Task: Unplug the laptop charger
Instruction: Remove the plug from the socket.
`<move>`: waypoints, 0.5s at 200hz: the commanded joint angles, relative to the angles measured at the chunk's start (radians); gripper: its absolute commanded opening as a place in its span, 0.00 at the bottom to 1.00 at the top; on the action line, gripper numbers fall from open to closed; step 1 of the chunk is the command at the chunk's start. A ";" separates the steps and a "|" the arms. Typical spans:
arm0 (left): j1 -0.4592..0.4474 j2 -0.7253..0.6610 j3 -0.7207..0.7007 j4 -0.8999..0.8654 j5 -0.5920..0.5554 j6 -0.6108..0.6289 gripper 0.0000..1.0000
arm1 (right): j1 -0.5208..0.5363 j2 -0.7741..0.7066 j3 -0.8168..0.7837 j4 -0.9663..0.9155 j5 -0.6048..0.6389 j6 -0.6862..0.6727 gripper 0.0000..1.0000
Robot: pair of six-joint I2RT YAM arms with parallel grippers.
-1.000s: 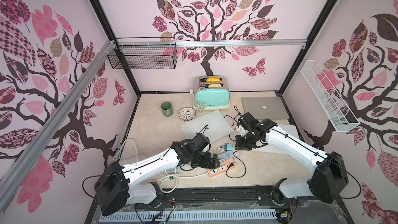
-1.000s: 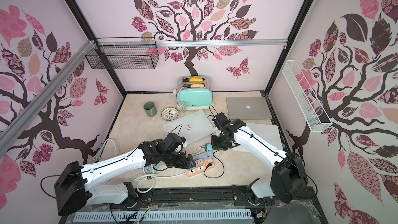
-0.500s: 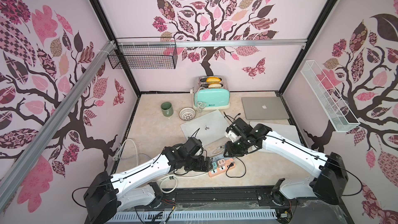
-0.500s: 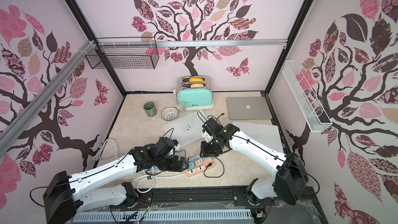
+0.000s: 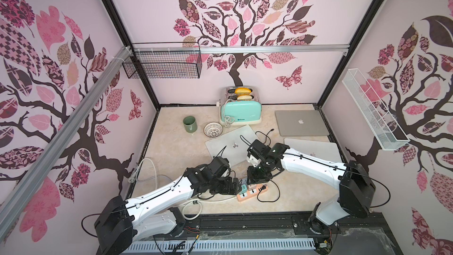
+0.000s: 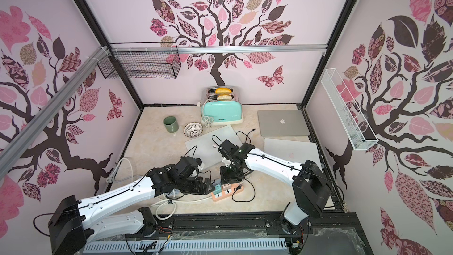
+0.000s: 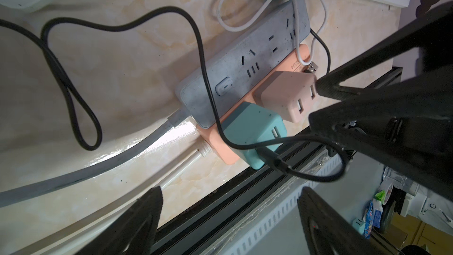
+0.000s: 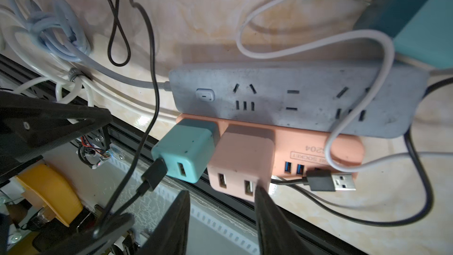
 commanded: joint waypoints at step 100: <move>0.044 -0.020 -0.093 0.110 0.047 -0.006 0.83 | 0.026 0.043 0.090 -0.132 0.154 -0.015 0.64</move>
